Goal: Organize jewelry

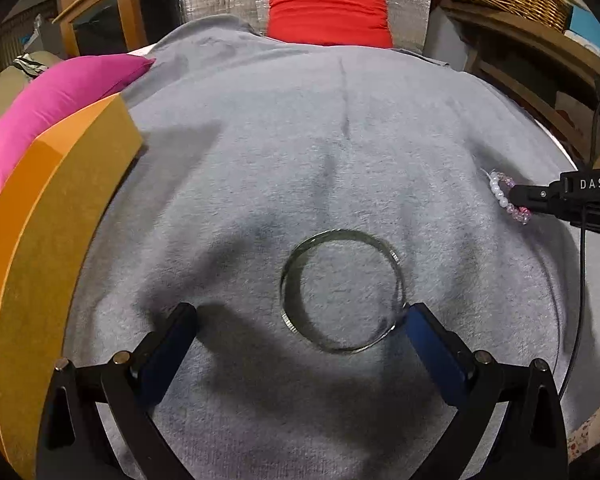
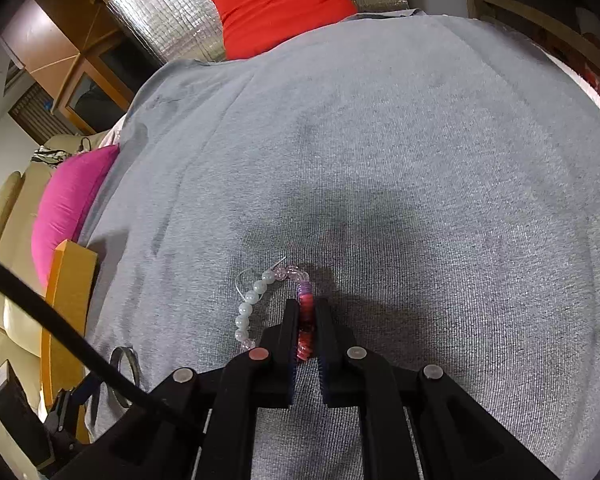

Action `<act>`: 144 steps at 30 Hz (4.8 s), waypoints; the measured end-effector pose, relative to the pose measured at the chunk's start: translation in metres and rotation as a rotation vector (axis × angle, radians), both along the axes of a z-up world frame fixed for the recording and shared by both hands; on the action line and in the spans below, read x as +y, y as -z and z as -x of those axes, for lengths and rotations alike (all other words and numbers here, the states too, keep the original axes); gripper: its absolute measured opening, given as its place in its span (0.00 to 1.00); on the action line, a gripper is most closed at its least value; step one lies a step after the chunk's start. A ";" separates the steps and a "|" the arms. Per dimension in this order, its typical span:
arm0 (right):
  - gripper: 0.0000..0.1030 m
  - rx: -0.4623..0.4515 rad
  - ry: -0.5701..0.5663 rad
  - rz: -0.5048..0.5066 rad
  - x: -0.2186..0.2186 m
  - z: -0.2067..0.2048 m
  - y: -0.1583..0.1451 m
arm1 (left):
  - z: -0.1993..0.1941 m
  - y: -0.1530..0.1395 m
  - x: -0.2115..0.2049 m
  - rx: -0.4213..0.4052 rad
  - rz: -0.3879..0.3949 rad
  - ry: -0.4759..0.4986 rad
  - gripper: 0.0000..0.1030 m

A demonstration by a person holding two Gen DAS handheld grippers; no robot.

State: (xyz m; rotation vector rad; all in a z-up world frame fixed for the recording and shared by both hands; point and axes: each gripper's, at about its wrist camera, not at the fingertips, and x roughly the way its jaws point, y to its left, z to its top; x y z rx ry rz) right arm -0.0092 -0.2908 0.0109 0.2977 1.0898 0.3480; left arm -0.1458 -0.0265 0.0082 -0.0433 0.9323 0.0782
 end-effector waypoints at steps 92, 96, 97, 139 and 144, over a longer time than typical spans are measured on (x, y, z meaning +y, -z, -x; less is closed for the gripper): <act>0.08 -0.236 -0.050 0.028 0.065 0.034 -0.070 | 0.037 -0.086 0.039 -0.230 0.028 0.029 0.61; 0.08 -0.263 -0.072 0.023 0.081 0.040 -0.077 | 0.047 -0.097 0.048 -0.256 0.010 0.017 0.61; 0.08 -0.270 -0.079 0.016 0.087 0.041 -0.080 | 0.050 -0.101 0.051 -0.264 0.008 0.015 0.61; 0.08 -0.323 -0.569 -0.196 0.354 0.059 -0.095 | 0.044 -0.101 0.271 -0.190 -0.094 -0.311 0.61; 0.08 -0.239 -0.562 -0.202 0.376 0.033 -0.077 | 0.008 -0.075 0.278 -0.106 -0.077 -0.285 0.61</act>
